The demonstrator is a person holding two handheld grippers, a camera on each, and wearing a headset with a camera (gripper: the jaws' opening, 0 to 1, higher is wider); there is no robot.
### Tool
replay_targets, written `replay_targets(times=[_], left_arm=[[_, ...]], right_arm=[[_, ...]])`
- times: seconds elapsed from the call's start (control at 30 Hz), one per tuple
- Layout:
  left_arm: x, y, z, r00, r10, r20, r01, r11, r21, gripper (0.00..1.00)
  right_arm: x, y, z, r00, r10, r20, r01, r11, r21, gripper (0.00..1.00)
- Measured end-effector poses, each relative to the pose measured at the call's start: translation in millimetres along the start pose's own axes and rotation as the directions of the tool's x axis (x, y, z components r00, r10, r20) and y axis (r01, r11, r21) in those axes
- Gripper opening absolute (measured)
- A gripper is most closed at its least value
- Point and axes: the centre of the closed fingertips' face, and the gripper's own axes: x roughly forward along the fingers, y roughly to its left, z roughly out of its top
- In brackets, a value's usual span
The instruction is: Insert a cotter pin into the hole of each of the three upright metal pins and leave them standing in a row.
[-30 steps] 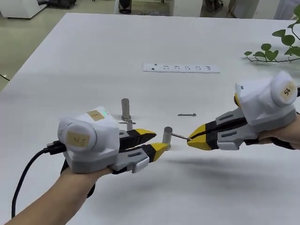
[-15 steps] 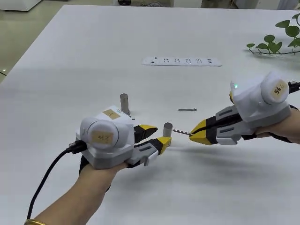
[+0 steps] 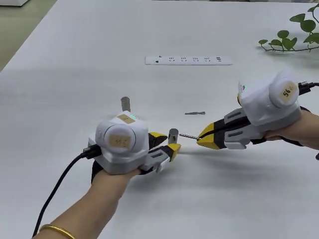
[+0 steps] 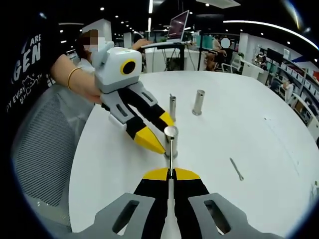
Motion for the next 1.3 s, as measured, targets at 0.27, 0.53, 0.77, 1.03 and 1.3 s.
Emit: replay_targets(times=[0.27,0.53,0.77,1.03,1.3], left_arm=[[7.8,-1.0,-0.3,1.0000,-0.002,-0.005,0.002,1.000,-0.008,0.16],[8.4,2.1,-3.1,0.9999,0.007,-0.015,-0.008,1.000,-0.012,0.12],[8.9,2.0,-4.8,0.9997,0.016,-0.020,-0.016,1.000,-0.002,0.11],[9.6,3.0,-6.0,0.9992,0.035,-0.020,-0.035,0.999,0.022,0.11],[10.0,3.7,-6.6,0.9981,0.058,-0.020,-0.057,0.997,0.048,0.10]], right_arm=[[0.6,-1.2,2.5,1.0000,0.005,0.008,-0.005,1.000,-0.008,0.00],[3.1,0.3,4.5,0.9999,0.012,0.002,-0.012,1.000,-0.024,0.00],[7.6,0.6,9.1,0.9999,0.013,0.001,-0.013,0.999,-0.046,0.00],[10.8,-2.4,9.9,0.9999,0.012,-0.003,-0.012,0.998,-0.062,0.00],[12.1,-2.5,11.0,0.9997,-0.002,-0.026,-0.001,0.995,-0.103,0.00]])
